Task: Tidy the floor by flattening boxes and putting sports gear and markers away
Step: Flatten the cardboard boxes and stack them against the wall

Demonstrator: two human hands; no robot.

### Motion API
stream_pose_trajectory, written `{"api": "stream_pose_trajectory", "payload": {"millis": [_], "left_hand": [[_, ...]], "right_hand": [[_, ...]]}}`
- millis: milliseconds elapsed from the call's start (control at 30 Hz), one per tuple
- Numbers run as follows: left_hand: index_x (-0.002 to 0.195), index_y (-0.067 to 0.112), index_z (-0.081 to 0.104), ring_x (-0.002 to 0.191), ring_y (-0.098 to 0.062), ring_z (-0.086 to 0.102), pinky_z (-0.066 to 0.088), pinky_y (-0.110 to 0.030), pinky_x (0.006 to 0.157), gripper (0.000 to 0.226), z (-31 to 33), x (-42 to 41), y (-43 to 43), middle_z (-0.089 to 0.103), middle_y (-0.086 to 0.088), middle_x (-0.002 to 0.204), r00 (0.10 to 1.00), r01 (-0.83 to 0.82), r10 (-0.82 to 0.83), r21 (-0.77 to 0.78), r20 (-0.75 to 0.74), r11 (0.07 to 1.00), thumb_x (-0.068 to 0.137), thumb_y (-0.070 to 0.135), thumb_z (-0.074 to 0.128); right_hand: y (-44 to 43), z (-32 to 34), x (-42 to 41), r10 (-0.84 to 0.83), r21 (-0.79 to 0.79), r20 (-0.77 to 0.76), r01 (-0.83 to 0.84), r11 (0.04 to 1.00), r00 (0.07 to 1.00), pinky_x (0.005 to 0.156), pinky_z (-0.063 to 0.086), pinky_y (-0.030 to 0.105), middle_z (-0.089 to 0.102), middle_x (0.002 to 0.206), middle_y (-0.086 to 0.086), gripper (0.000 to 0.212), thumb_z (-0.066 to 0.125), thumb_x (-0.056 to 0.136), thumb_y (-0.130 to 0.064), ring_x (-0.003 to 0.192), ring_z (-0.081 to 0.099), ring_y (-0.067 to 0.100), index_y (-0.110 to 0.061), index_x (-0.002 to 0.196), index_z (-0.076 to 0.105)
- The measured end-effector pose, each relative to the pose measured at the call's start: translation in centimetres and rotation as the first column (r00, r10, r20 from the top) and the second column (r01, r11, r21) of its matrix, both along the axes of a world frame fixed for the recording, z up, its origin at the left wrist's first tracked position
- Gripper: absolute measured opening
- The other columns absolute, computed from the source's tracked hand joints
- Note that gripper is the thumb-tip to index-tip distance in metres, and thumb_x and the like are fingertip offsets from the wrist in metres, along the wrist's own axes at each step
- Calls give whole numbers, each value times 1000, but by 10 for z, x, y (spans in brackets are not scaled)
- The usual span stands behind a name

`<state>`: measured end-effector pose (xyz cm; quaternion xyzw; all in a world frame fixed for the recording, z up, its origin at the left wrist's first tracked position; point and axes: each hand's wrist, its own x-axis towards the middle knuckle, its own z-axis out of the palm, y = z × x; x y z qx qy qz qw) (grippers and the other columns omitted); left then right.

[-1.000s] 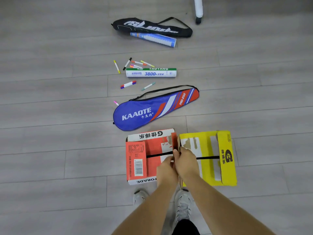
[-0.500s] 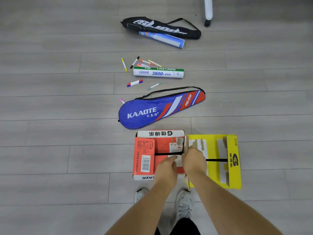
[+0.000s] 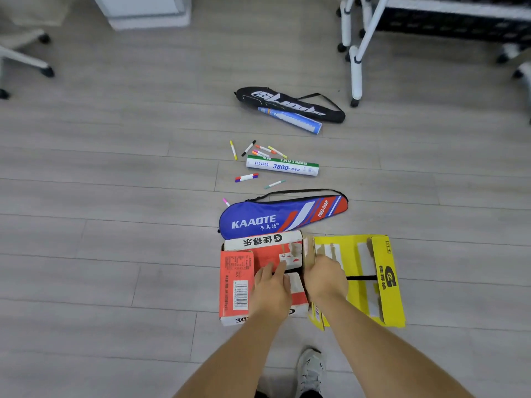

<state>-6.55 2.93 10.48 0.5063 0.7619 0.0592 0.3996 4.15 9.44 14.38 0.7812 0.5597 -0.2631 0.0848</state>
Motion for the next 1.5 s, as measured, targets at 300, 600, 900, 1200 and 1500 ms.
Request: {"api": "stream_pose_trajectory", "payload": {"millis": [300,600,900,1200,1500], "left_hand": [[152,32,30,138,-27,31,29,-44,114,48,220,-87,46,32,-1,155,997,71,-65,140,-47,988,104,37,28],[154,28,31,142,-30,26,23,-45,118,49,364,-206,142,31,-6,157,989,98,-65,271,-130,958,105,38,27],[147,36,33,139,-33,27,25,-49,114,44,390,-298,240,31,-6,154,956,187,-127,219,-264,958,104,42,27],[155,33,19,150,-37,-12,0,-57,120,56,380,-408,324,1,-14,165,821,397,-253,194,-511,897,101,49,18],[150,44,-20,146,-48,-10,19,-65,112,107,377,-575,463,-30,-5,159,936,-72,81,38,-342,997,75,75,50]], "right_hand": [[46,213,-91,43,156,20,-45,987,999,63,41,26,70,101,5,35,40,100,-37,95,67,26,-17,102,68],[140,356,-191,82,267,-22,-73,961,996,67,42,28,69,103,7,31,42,98,-32,96,66,29,-14,100,67],[253,381,-292,129,313,-103,-91,945,986,69,43,31,68,102,10,43,38,99,-42,95,64,32,-11,98,68],[377,399,-399,167,347,-102,-122,930,981,65,43,30,69,93,8,42,40,96,-43,88,65,32,-12,92,68],[509,394,-493,47,322,-111,-9,947,993,66,49,31,69,83,8,46,35,93,-45,77,61,31,-14,76,65]]}}
